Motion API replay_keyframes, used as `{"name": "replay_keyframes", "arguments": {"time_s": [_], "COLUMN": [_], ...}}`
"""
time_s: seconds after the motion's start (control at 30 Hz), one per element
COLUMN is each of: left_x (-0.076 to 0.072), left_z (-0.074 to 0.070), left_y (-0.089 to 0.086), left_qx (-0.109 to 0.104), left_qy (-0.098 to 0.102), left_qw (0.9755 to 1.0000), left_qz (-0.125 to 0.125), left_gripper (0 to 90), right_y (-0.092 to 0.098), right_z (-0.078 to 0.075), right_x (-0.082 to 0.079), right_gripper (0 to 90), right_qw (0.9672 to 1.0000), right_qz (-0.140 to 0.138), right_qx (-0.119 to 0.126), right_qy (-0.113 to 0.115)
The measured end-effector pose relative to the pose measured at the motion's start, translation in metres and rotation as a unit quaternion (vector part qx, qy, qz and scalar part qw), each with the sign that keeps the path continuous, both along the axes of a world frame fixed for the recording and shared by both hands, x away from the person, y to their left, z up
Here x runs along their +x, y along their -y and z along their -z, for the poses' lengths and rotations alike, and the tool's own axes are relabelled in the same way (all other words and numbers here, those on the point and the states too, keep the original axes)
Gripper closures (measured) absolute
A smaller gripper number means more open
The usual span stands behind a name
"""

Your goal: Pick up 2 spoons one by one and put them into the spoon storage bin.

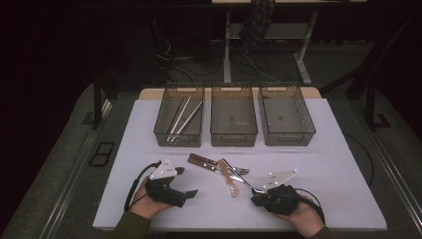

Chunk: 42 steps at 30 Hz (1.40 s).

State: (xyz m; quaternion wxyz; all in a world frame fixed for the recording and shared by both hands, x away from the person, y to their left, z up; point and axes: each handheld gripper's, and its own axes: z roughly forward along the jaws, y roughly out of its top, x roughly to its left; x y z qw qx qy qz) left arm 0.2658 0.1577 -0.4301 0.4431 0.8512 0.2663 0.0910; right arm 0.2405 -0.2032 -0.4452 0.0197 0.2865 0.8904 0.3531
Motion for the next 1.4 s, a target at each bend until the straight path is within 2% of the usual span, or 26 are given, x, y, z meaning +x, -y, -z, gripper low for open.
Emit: {"name": "replay_keyframes", "arguments": {"time_s": [0.13,0.23,0.4,0.47,0.53,0.67,0.8,0.97,1.3,1.4], "left_x": [0.000,0.000,0.000,0.000,0.000,0.000,0.001,0.000,0.000,0.000], "left_z": [0.000,0.000,0.000,0.000,0.000,0.000,0.001,0.001,0.001,0.001], "left_y": [0.000,0.000,0.001,0.001,0.001,0.001,0.001,0.001,0.002,0.002], "left_qx": [0.000,0.001,0.000,0.001,0.001,0.004,0.004,0.004,0.006,0.006], "left_qy": [0.000,0.000,-0.001,-0.001,-0.001,-0.001,-0.002,-0.002,-0.003,-0.003], "left_qw": [1.0000,1.0000,1.0000,1.0000,1.0000,1.0000,1.0000,1.0000,1.0000,1.0000], "left_qz": [0.000,0.001,0.001,0.001,0.002,0.003,0.004,0.003,0.003,0.003], "left_gripper": [11.1,11.1,11.2,11.2,11.2,11.2,11.2,11.2,11.3,11.4], "right_y": [0.004,0.006,0.015,0.021,0.028,0.034,0.030,0.022,0.013,0.011], "right_z": [0.000,-0.003,-0.013,-0.015,-0.016,-0.011,-0.004,0.002,0.002,0.001], "right_x": [0.002,0.001,0.003,0.005,0.009,0.016,0.018,0.018,0.010,0.008], "right_gripper": [88.3,85.0,74.3,70.7,62.0,52.2,49.9,49.6,51.8,53.0], "right_qw": [1.0000,0.9998,0.9984,0.9979,0.9972,0.9962,0.9966,0.9977,0.9983,0.9980], "right_qz": [0.005,0.000,0.012,0.025,0.042,0.066,0.062,0.058,0.046,0.048], "right_qx": [0.002,0.021,0.055,0.059,0.061,0.056,0.051,0.032,-0.012,-0.020], "right_qy": [-0.002,-0.005,0.004,0.007,0.007,-0.005,-0.015,-0.012,0.032,0.038]}}
